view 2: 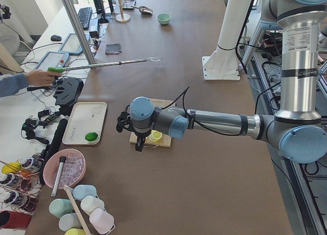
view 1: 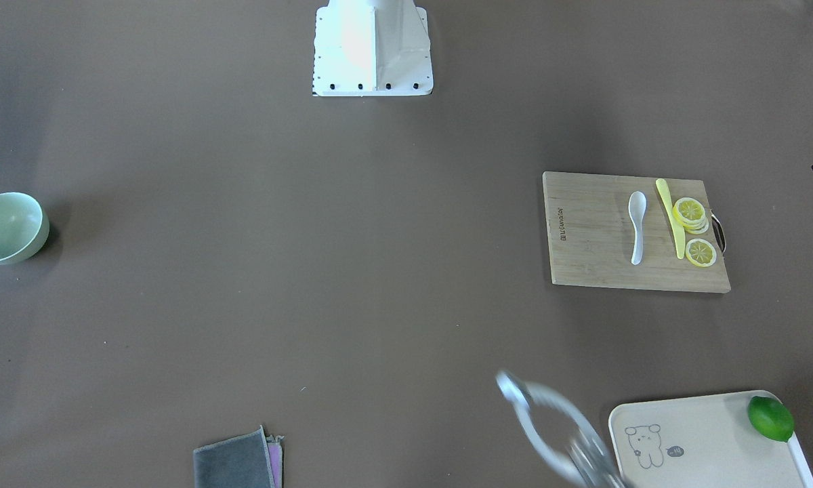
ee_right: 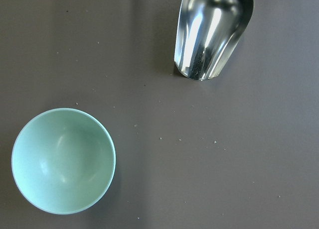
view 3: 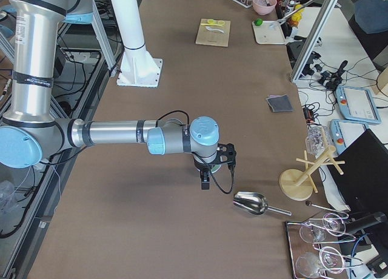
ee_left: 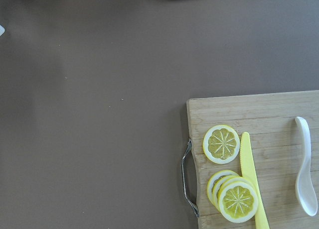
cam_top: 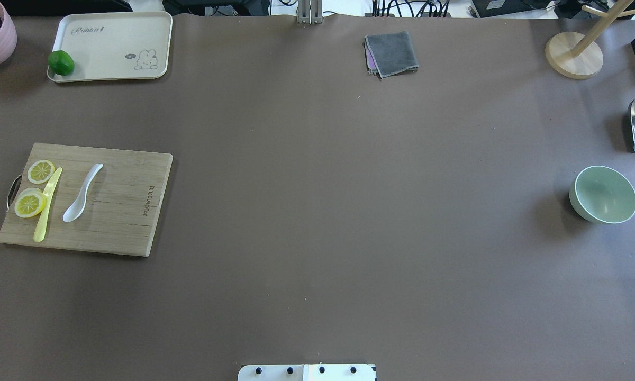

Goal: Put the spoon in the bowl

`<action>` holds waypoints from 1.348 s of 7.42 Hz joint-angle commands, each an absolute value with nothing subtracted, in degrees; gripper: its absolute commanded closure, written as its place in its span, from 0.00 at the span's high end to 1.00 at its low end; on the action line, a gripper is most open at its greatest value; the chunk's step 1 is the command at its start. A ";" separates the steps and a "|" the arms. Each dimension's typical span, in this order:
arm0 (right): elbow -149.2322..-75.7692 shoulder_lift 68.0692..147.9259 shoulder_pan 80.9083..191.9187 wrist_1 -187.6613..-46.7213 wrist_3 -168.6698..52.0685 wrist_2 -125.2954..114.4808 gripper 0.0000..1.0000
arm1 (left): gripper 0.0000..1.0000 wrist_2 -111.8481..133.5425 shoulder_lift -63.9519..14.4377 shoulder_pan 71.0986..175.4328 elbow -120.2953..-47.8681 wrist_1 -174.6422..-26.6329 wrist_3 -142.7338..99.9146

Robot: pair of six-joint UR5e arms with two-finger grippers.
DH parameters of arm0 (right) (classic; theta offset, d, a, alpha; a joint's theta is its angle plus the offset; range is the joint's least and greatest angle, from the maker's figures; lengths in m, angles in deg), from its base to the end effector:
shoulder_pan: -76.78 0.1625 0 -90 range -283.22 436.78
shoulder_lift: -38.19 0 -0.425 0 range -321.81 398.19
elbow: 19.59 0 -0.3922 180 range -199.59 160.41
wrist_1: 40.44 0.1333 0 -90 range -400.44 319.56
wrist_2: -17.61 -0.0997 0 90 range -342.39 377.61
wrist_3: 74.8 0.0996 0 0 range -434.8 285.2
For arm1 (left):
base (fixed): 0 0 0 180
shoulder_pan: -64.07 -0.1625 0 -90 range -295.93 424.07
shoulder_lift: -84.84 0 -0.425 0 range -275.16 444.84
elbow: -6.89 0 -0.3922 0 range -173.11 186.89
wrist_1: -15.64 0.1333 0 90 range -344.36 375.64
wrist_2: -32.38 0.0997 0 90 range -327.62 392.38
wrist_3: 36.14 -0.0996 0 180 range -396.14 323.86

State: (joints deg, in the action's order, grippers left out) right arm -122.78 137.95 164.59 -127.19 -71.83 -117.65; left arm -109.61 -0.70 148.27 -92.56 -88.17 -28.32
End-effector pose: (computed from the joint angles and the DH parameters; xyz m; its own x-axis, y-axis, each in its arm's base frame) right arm 0.0462 -0.4287 0.6159 0.7012 -0.0579 0.7106 0.0016 0.9968 0.0796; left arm -0.0069 -0.4749 0.5780 0.5945 0.1838 -0.7828 -0.0149 0.9759 0.2178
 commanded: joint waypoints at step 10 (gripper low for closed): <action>-122.69 137.33 164.41 -127.10 -71.90 -117.74 1.00 | 0.98 -101.30 3.01 147.57 -101.93 -71.20 -43.00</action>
